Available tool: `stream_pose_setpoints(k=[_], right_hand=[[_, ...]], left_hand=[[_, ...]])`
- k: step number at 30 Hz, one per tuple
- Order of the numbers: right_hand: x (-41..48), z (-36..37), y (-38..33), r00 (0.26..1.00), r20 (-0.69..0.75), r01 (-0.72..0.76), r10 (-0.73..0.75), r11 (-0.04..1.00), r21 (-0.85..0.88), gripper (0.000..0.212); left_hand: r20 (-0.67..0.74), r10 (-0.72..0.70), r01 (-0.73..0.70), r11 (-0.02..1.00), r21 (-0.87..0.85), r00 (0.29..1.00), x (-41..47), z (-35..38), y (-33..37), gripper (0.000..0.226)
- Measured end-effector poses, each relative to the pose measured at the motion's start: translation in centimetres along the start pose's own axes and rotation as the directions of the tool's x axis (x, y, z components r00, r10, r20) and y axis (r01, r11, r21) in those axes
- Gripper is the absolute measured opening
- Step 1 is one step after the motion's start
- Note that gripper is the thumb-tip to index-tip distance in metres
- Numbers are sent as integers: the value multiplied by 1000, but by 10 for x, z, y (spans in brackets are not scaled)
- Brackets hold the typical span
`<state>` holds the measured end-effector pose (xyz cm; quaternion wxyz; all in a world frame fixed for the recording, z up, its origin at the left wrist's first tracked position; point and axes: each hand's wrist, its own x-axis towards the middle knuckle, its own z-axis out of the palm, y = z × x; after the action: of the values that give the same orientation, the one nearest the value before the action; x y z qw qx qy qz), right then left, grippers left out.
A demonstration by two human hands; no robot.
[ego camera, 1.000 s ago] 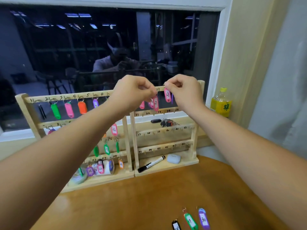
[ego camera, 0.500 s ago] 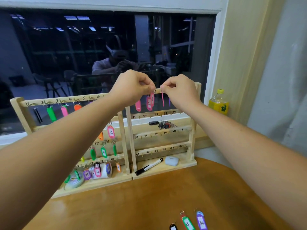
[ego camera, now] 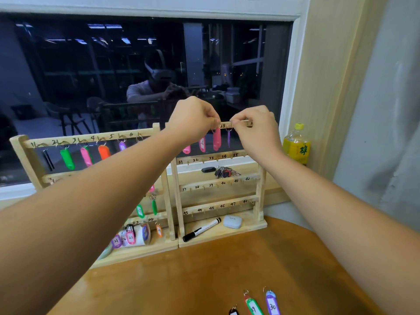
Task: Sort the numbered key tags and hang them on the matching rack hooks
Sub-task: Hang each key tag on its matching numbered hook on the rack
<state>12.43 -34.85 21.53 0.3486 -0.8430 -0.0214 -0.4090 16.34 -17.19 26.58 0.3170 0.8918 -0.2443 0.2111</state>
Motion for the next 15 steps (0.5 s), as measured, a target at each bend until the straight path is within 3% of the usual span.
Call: stream_pose_setpoints(k=[8, 15], right_hand=[[-74, -27, 19, 999, 12, -48, 47, 991, 125, 13], [-147, -29, 43, 977, 179, -139, 117, 984, 113, 15]], left_hand=[[-16, -53, 53, 998, -30, 998, -5, -1, -1, 8], [-200, 138, -124, 989, 81, 970, -38, 15, 5, 8]])
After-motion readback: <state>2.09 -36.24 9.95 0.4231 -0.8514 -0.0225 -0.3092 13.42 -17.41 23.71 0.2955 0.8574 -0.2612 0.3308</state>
